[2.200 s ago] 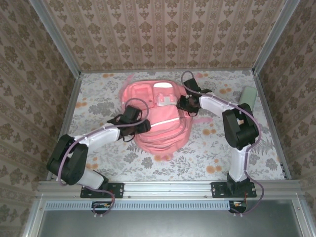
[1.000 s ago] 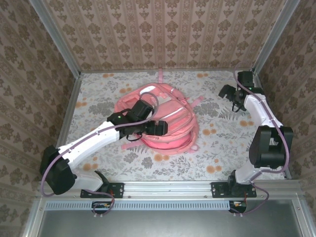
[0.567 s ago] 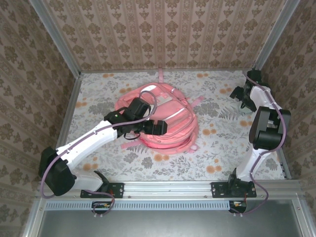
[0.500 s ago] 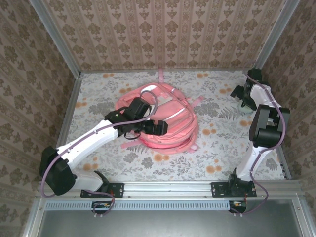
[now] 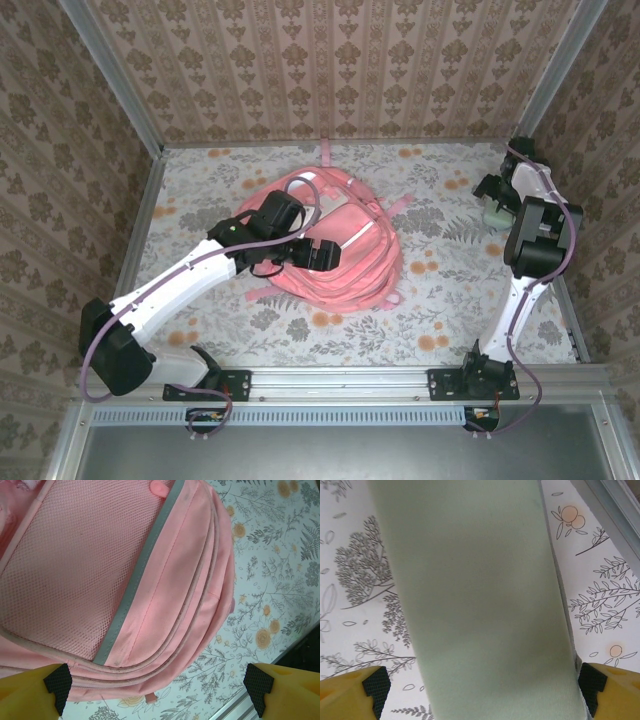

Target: Pack the student bag

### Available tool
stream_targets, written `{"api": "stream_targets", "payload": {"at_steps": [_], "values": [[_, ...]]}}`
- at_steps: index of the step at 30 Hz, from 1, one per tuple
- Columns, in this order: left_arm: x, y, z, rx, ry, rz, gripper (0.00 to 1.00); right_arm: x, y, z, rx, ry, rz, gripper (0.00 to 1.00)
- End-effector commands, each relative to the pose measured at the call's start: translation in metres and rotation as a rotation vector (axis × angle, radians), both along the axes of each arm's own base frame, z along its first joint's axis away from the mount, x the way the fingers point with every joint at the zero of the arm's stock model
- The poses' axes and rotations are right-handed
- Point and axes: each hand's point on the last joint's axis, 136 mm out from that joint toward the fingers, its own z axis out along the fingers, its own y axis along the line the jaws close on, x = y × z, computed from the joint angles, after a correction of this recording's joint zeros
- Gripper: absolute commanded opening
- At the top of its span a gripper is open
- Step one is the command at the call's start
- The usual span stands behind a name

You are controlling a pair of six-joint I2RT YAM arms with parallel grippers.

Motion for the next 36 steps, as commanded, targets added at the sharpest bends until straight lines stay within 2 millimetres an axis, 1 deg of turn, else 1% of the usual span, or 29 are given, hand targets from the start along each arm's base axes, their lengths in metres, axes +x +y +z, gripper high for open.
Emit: {"api": "stream_targets", "payload": {"at_steps": [1, 5, 9, 14, 22, 26, 29, 34, 36], "values": [[0.004, 0.005, 0.011, -0.006, -0.035, 0.009, 1.00, -0.006, -0.002, -0.009, 0.007, 0.058, 0.023, 1.00], [0.005, 0.005, 0.010, -0.009, -0.035, 0.015, 1.00, -0.008, -0.002, -0.018, 0.012, 0.084, 0.032, 0.99], [0.005, 0.007, 0.008, -0.006, -0.033, 0.017, 1.00, -0.010, 0.000, -0.018, 0.015, 0.076, 0.037, 0.94], [0.006, 0.008, 0.007, -0.011, -0.031, 0.021, 1.00, -0.011, 0.001, -0.004, 0.004, 0.028, 0.034, 0.94], [0.005, 0.007, 0.005, -0.024, -0.027, 0.015, 1.00, -0.015, -0.005, 0.013, -0.002, -0.013, 0.010, 0.99], [0.006, 0.008, 0.005, -0.026, -0.028, 0.015, 1.00, -0.011, -0.004, 0.023, 0.023, -0.062, 0.005, 0.99], [0.008, 0.007, 0.006, -0.030, -0.028, 0.015, 1.00, -0.011, -0.009, 0.020, 0.035, -0.054, -0.005, 1.00], [0.009, 0.006, 0.005, -0.031, -0.018, 0.016, 1.00, -0.015, -0.016, 0.002, 0.075, -0.027, -0.024, 0.99], [0.010, 0.006, 0.006, -0.033, -0.020, 0.018, 1.00, -0.015, -0.017, -0.002, 0.083, -0.022, -0.024, 0.99]]}}
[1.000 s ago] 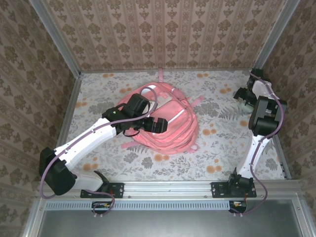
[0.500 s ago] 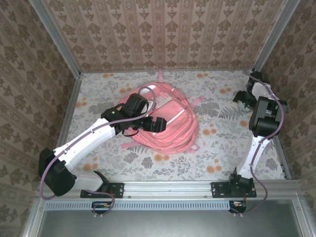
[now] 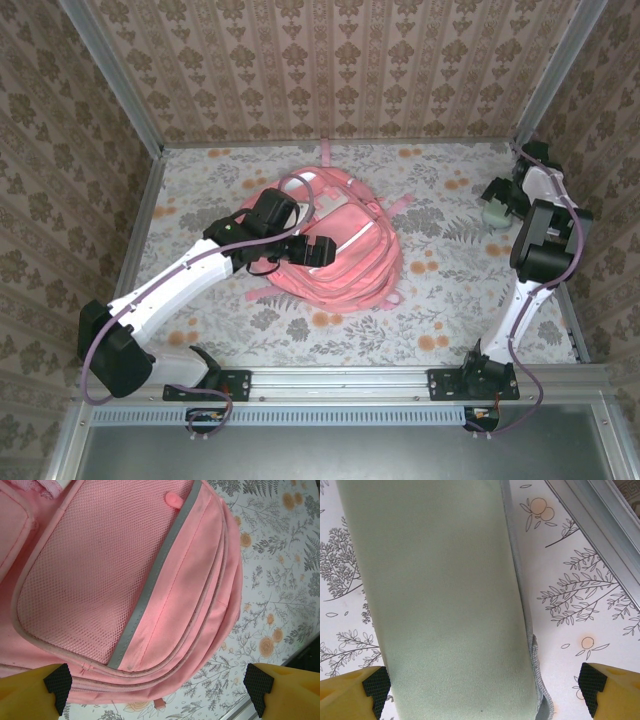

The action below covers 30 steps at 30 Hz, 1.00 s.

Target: Pack the student bag

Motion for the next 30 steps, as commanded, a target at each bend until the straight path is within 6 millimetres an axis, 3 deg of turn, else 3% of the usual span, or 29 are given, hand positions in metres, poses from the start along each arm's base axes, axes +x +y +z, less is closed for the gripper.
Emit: {"api": "stream_targets", "payload": {"at_steps": [1, 6, 18, 30], "values": [[0.002, -0.002, 0.005, -0.019, -0.013, -0.013, 1.00, 0.004, -0.001, -0.010, 0.038, 0.005, -0.006, 1.00], [0.005, -0.003, 0.004, -0.017, -0.009, -0.011, 1.00, 0.009, 0.005, -0.011, 0.058, -0.007, 0.007, 0.99], [0.009, -0.005, 0.002, -0.022, -0.004, -0.018, 1.00, 0.026, 0.004, 0.019, -0.003, -0.067, 0.033, 1.00], [0.010, -0.004, -0.001, -0.018, 0.008, -0.009, 1.00, 0.024, -0.005, -0.015, -0.020, 0.056, 0.026, 0.99]]}}
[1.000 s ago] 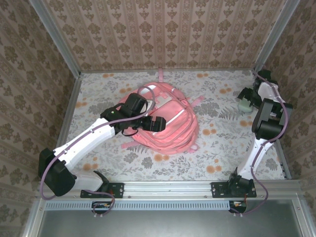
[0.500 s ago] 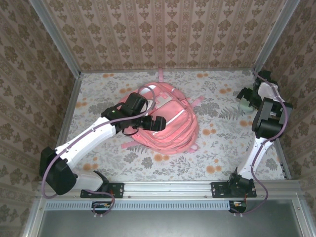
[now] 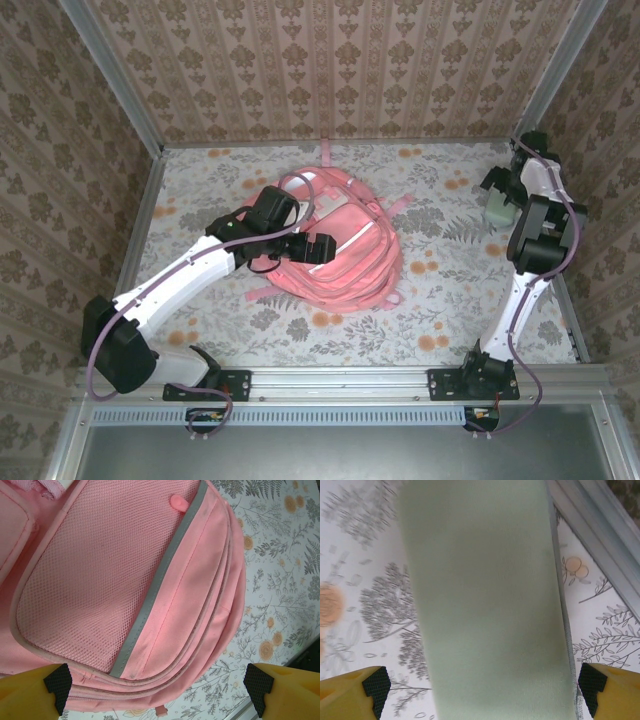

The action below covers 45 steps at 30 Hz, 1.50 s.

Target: Pack the student bag

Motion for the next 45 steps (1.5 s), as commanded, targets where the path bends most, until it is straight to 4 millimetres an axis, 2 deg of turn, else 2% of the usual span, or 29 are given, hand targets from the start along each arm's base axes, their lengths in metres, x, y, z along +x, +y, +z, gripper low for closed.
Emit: {"api": "stream_targets", "payload": {"at_steps": [1, 6, 11, 15, 18, 23, 31, 35, 41, 45], "values": [[0.003, -0.002, 0.005, -0.007, -0.013, -0.014, 1.00, -0.013, -0.002, -0.015, -0.013, 0.086, 0.000, 1.00], [0.003, -0.002, 0.003, -0.005, -0.007, -0.010, 1.00, -0.013, 0.003, -0.022, 0.006, 0.096, 0.012, 0.98], [0.003, -0.001, 0.003, -0.006, -0.008, -0.011, 1.00, -0.017, 0.008, -0.019, 0.006, 0.085, 0.029, 0.83], [0.001, -0.001, 0.002, -0.012, -0.008, -0.014, 1.00, -0.019, 0.019, -0.005, 0.007, 0.040, 0.034, 0.76], [0.001, -0.002, 0.002, -0.018, -0.012, -0.023, 1.00, -0.023, 0.029, 0.007, -0.001, 0.014, 0.037, 0.74], [0.004, -0.006, 0.002, -0.025, -0.014, -0.039, 1.00, -0.036, 0.063, 0.027, 0.022, -0.035, 0.046, 0.75], [0.014, -0.011, -0.004, 0.026, -0.018, -0.055, 1.00, -0.084, 0.128, 0.043, 0.038, -0.059, 0.112, 0.74], [0.014, -0.019, -0.008, 0.047, -0.027, -0.094, 0.99, -0.111, 0.152, 0.054, 0.055, -0.086, 0.148, 0.72], [0.011, -0.038, -0.020, 0.136, -0.077, -0.200, 0.90, -0.155, 0.182, 0.079, 0.075, -0.155, 0.203, 0.71], [0.011, -0.053, -0.035, 0.243, -0.129, -0.280, 0.81, -0.179, 0.196, 0.082, 0.104, -0.181, 0.222, 0.70]]}}
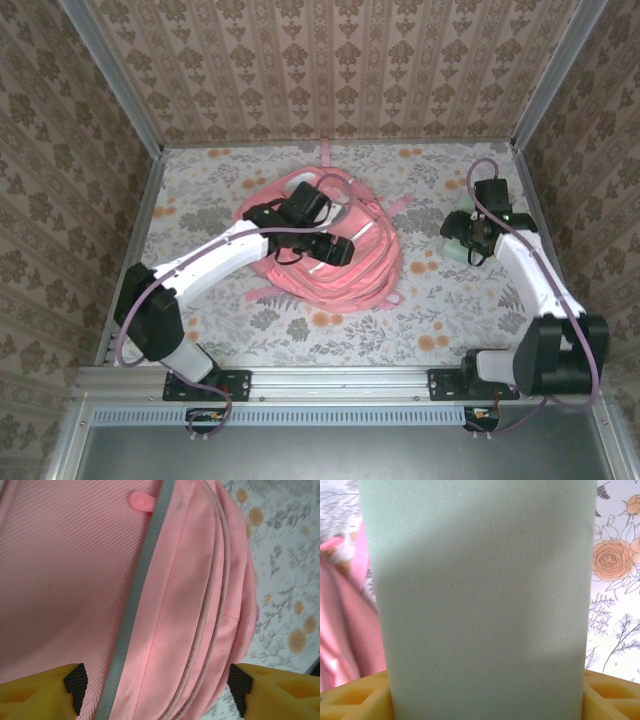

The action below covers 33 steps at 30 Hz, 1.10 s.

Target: Pack the student bag

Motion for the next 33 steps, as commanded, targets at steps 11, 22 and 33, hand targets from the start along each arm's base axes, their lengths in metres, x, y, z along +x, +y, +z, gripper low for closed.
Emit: {"api": "stream_targets", "payload": {"at_steps": [11, 22, 33], "values": [[0.012, -0.028, -0.046, 0.429, -0.265, -0.235, 0.68, -0.052, 0.035, -0.005, 0.088, 0.010, 0.041, 0.70], [0.024, -0.023, -0.047, 0.519, -0.324, -0.218, 0.00, -0.059, 0.061, -0.010, 0.163, -0.005, 0.105, 0.69], [0.042, -0.015, 0.065, 0.272, -0.417, -0.066, 0.00, -0.054, 0.105, 0.001, 0.232, -0.040, 0.205, 0.69]]}}
